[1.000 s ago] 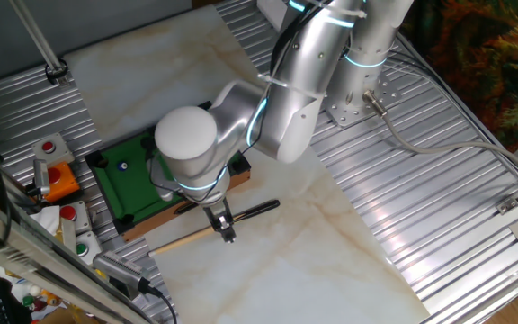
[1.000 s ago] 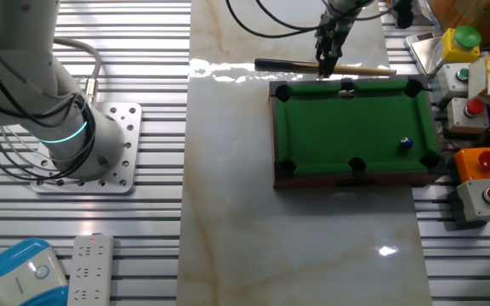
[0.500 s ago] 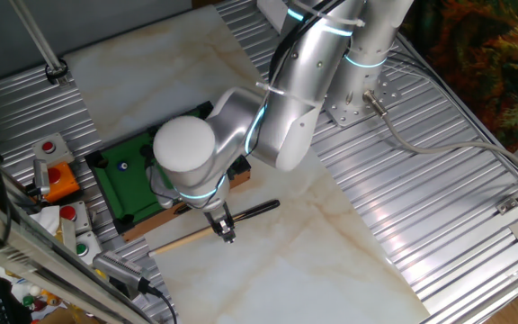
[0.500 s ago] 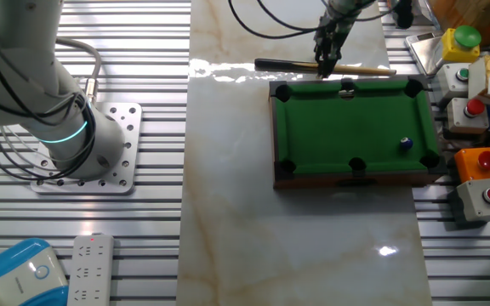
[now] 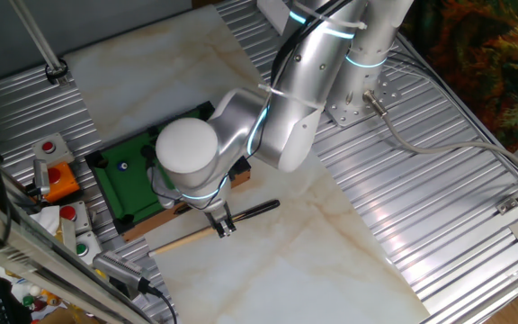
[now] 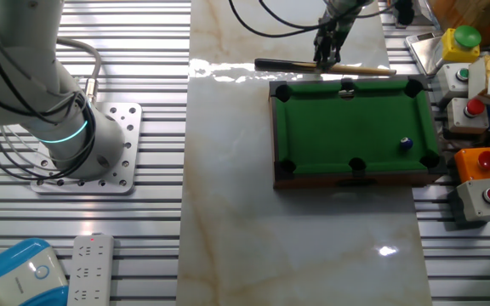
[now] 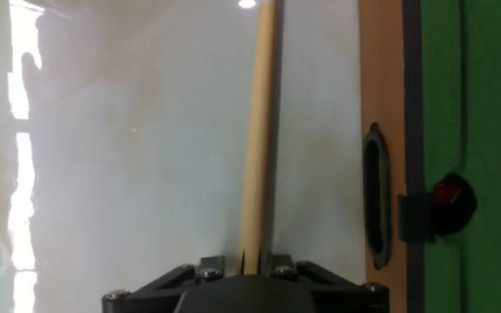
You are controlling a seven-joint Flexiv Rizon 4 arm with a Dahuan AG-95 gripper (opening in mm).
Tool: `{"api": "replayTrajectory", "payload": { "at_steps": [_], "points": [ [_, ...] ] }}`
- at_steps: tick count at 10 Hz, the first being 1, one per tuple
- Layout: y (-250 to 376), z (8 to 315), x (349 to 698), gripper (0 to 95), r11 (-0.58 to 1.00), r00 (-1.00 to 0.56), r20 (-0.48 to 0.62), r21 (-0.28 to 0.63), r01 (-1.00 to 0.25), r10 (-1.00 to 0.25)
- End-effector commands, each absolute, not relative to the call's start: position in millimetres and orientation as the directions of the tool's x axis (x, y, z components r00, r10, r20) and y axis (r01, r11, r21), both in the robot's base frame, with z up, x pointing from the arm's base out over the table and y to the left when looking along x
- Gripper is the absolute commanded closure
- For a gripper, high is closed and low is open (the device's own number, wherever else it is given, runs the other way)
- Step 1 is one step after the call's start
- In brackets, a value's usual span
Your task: Hit the pool ball
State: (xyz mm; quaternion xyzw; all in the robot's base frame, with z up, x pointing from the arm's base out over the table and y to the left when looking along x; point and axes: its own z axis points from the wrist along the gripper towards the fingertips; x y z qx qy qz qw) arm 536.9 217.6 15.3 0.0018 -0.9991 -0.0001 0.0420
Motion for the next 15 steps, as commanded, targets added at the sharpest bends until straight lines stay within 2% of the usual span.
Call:
{"api": "replayTrajectory", "payload": {
  "at_steps": [1,5,10,13,15],
  "points": [
    [217.7,14.2,537.5,95.0,1.000,-0.996,0.088,0.003,-0.004,-0.005],
    [217.4,22.2,537.4,95.0,1.000,-0.996,0.092,-0.008,-0.010,-0.009],
    [216.4,97.8,529.5,95.0,1.000,-0.995,0.097,-0.011,-0.007,-0.005],
    [194.5,118.6,519.1,95.0,1.000,-0.997,0.076,-0.012,0.005,0.006],
    [172.0,130.1,508.8,95.0,0.998,-0.995,0.070,-0.003,0.067,0.067]
  ]
}}
